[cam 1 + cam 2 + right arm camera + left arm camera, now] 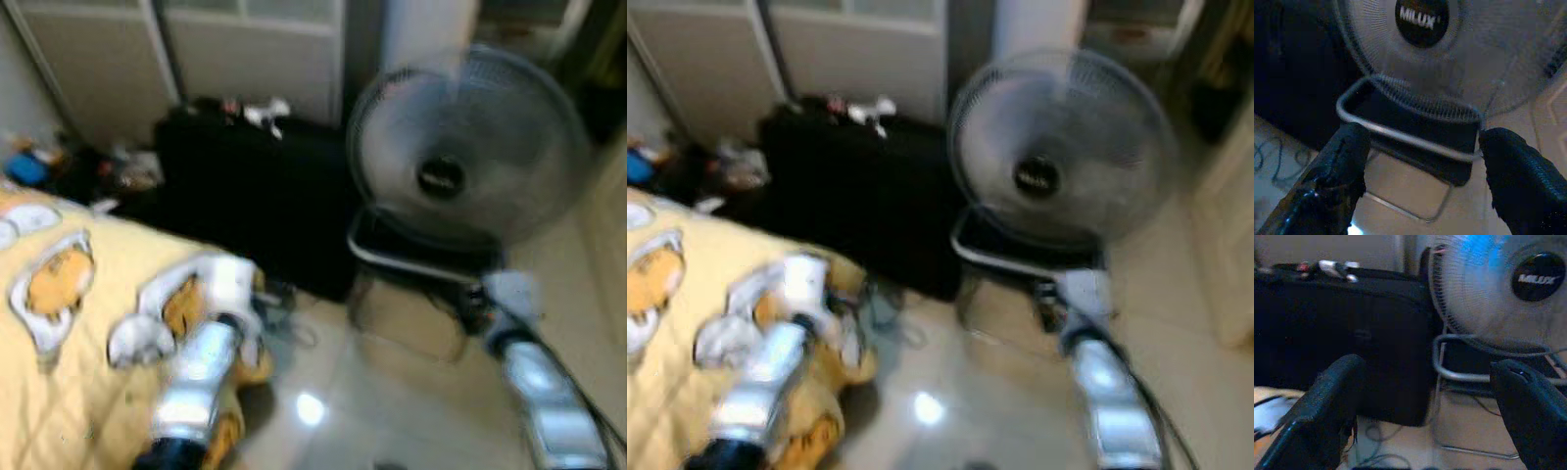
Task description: Clean up the room
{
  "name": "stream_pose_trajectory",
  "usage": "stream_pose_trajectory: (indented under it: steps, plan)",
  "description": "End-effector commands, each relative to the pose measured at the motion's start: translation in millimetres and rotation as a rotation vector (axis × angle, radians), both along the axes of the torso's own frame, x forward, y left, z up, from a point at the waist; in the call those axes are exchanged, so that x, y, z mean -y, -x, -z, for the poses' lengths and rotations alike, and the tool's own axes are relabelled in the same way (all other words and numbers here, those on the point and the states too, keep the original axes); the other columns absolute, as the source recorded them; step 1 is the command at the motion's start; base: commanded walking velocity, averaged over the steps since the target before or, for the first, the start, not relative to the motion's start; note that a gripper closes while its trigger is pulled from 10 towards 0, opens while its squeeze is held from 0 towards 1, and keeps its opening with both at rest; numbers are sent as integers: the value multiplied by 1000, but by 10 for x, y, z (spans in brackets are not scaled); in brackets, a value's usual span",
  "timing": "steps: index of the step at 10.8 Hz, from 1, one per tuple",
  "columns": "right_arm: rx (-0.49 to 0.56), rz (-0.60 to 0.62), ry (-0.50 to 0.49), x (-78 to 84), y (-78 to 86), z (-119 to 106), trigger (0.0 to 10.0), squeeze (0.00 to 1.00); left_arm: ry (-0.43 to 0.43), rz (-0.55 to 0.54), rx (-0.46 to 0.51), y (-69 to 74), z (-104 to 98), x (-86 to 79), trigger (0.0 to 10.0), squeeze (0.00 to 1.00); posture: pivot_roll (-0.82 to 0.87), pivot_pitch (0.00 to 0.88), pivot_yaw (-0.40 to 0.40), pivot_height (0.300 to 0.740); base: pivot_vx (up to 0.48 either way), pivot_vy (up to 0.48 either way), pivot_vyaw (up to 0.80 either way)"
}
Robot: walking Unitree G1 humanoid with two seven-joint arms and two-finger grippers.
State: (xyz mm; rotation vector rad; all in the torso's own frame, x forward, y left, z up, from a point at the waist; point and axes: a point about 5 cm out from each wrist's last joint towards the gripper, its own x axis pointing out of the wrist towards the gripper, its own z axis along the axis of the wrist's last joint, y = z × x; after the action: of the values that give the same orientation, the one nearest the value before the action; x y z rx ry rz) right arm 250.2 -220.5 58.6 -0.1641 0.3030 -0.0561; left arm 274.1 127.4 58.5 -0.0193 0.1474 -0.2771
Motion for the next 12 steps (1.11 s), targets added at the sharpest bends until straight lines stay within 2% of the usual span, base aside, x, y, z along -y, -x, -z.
stream_pose_trajectory:
  steps: [1, 5, 8, 10, 11, 12]
  plan:
    - [21, -38, -14, -111, -57, -46, 10000, 0, -26, -16, 22, -48, -51, -112, 10000, 859, -137, 0, 29, 740, 458, 0, 0]
    - [-81, -45, -64, -195, 38, 185, 10000, 0, -46, 19, 7, -34, -16, -104, 10000, 859, -132, 0, 43, 740, 456, 0, -752]
    - [-174, -102, -111, -274, 116, 329, 10000, 0, -61, 36, -4, -40, 6, -121, 10000, 859, -131, 0, 51, 740, 454, 0, -735]
    - [-293, -172, -139, -372, 237, 531, 10000, 0, -102, 82, -41, -9, 91, -128, 10000, 851, -135, 0, 60, 740, 409, 0, 0]
    - [-338, -196, -174, -421, 282, 607, 10000, 0, -126, 125, -85, 45, 179, -134, 10000, 847, -133, 0, 61, 740, 0, 0, 0]
    - [-397, -225, -192, -448, 351, 719, 10000, 0, -194, 165, -170, 170, 354, -198, 10000, 843, -129, 0, 61, 740, 0, 0, 0]
